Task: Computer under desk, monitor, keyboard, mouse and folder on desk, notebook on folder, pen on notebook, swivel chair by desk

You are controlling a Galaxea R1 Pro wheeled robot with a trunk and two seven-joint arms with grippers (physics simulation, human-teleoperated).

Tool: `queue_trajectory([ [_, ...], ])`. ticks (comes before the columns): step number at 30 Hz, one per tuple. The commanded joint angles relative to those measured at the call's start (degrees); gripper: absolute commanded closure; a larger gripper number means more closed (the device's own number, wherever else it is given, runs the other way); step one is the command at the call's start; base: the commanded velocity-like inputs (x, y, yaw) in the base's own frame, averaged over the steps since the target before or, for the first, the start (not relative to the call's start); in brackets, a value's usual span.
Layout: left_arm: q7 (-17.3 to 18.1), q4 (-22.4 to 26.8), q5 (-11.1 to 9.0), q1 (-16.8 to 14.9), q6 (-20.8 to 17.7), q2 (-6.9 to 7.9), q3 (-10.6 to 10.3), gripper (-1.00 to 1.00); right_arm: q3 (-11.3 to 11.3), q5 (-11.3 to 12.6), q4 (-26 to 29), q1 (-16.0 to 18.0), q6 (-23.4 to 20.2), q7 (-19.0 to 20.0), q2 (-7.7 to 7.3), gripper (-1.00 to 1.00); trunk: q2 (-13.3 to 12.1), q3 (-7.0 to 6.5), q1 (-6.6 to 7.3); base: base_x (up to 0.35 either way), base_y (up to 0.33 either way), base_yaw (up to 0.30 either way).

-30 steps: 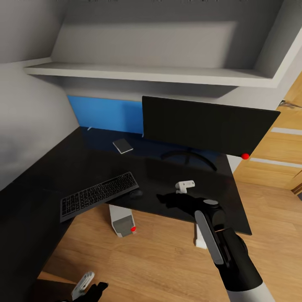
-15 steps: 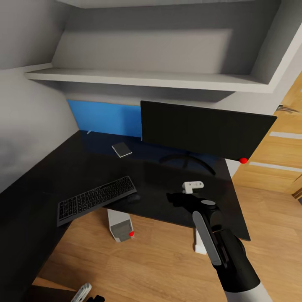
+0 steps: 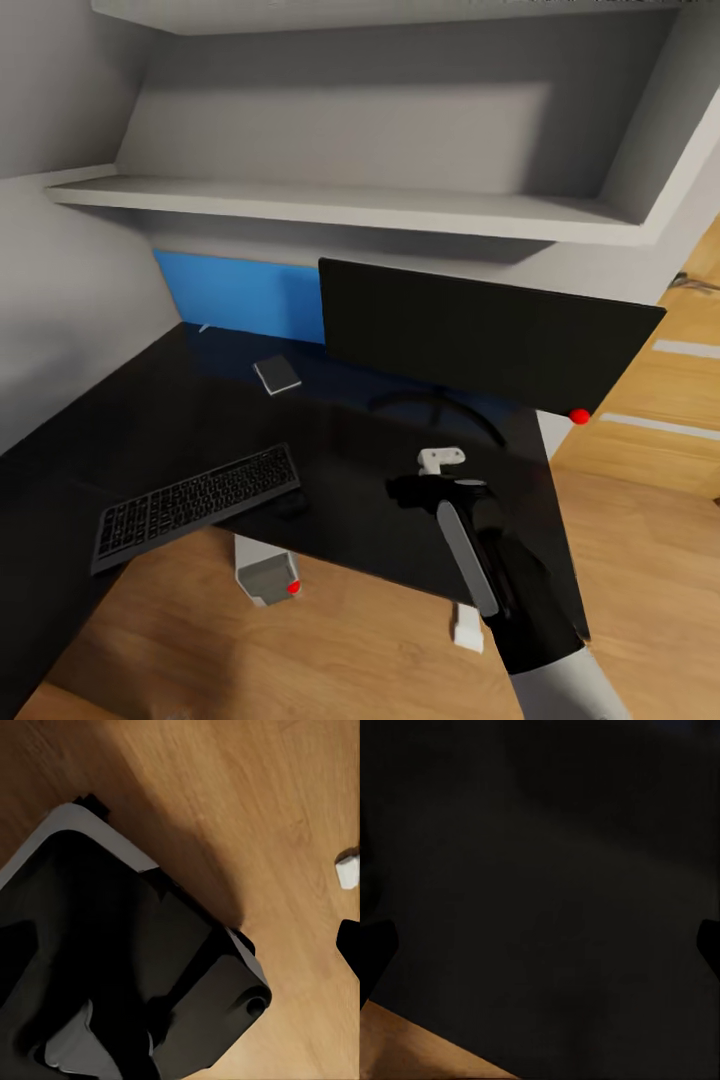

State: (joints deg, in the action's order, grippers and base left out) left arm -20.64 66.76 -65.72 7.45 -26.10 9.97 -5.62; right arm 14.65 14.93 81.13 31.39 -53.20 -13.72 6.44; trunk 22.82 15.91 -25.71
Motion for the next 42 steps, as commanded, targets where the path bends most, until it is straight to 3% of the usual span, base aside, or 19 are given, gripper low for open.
queue_trajectory([
  [1, -0.6, 0.8, -0.5, 1.1, 0.8, 0.13, -0.1, -1.0, 0.0, 0.5, -0.2, 0.1, -0.2, -0.6, 0.15, -1.0, 0.1, 0.0, -0.07, 0.245, -0.264, 0.105],
  [3, -0.6, 1.8, 0.6, 3.6, 3.5, 0.25, -0.2, -1.0, 0.1, 0.5, -0.8, 0.2, -0.2, -0.6, 0.47, -1.0, 0.1, -0.18, -0.07, 0.248, -0.263, 0.108],
  [4, -0.4, 2.4, 2.2, 5.5, 6.4, 0.28, -0.3, -1.0, 0.2, 0.5, -1.1, 0.2, -0.2, -0.6, 0.69, -1.0, 0.1, -0.26, -0.07, 0.256, -0.257, 0.1],
  [8, -0.2, 2.7, 3.5, 7.3, 9.0, 0.3, -0.2, -1.0, 0.2, 0.5, -1.4, 0.2, -0.2, -0.5, 0.84, -1.0, 0.1, -0.61, -0.07, 0.263, -0.247, 0.087],
  [14, -0.2, 2.4, 4.0, 8.9, 11.9, 0.21, -0.3, -1.0, 0.3, 0.5, -2.9, 0.4, -0.2, -0.5, 1.37, -1.0, 0.1, -1.11, -0.07, 0.273, -0.228, 0.115],
  [21, 1.0, -1.2, 3.7, 9.2, 15.8, -0.4, -0.3, -1.0, 0.4, 0.5, -5.6, 0.9, -0.2, -0.5, 2.37, -1.0, 0.1, -1.62, -0.07, 0.308, -0.142, 0.151],
  [25, 2.5, -2.1, 3.7, 9.2, 16.5, -0.51, -0.3, -1.0, 0.9, 0.5, -6.0, 1.0, -0.2, -0.6, 2.56, -1.0, 0.1, -1.77, -0.07, 0.266, -0.022, 0.087],
  [31, 3.6, -4.1, 3.7, 9.1, 17.0, -0.62, -0.3, -1.0, 3.8, 0.6, -6.5, 1.1, 0.1, -0.8, 3.14, -1.0, 0.1, -1.84, -0.07, 0.096, -0.005, 0.027],
  [42, 3.9, -5.1, 3.7, 8.9, 17.1, -0.73, -0.3, -1.0, 5.1, 0.7, -7.1, 1.0, 0.5, -0.7, 3.55, -1.0, 0.1, -1.86, -0.07, 0.013, -0.001, 0.004],
])
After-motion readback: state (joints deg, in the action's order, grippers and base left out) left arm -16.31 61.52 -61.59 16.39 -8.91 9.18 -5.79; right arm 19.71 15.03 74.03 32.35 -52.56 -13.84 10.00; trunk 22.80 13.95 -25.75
